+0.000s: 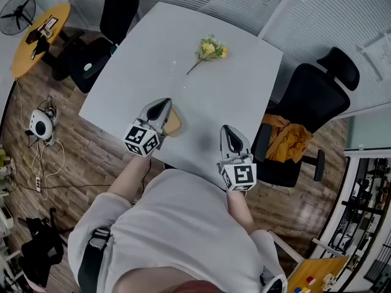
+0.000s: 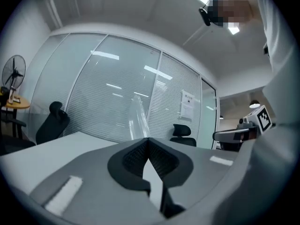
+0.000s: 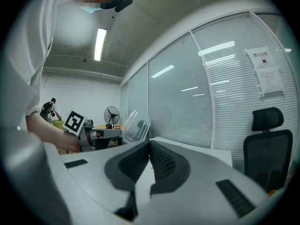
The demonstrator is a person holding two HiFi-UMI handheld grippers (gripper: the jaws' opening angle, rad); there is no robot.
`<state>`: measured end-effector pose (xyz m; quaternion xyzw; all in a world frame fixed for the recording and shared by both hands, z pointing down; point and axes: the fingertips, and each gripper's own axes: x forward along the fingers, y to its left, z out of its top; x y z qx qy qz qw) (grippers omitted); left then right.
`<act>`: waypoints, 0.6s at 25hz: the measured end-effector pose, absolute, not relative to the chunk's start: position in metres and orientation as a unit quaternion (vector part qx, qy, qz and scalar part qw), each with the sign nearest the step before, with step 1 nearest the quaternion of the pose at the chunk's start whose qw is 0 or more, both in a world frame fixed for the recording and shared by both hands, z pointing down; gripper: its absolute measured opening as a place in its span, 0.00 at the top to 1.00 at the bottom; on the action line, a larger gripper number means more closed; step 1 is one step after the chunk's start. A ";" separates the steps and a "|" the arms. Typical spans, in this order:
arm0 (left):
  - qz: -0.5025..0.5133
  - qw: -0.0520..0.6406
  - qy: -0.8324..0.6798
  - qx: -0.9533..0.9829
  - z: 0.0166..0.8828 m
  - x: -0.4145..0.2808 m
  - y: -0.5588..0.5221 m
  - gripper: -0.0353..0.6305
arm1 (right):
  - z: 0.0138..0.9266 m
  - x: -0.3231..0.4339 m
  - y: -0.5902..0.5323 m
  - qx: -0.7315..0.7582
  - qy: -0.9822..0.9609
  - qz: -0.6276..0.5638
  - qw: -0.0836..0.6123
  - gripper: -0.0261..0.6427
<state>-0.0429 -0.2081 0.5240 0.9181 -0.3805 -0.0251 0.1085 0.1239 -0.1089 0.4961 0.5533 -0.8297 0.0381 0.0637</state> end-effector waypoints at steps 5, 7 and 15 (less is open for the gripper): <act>-0.012 0.031 -0.414 0.910 0.504 -0.046 -0.207 0.94 | 0.495 0.127 -0.110 0.558 -0.827 0.038 0.061 0.95; -0.014 0.012 -0.424 0.905 0.497 -0.046 -0.206 0.94 | 0.495 0.129 -0.110 0.560 -0.825 0.039 0.059 0.95; -0.021 -0.029 -0.434 0.900 0.475 -0.045 -0.198 0.94 | 0.496 0.131 -0.113 0.569 -0.819 0.048 0.046 0.95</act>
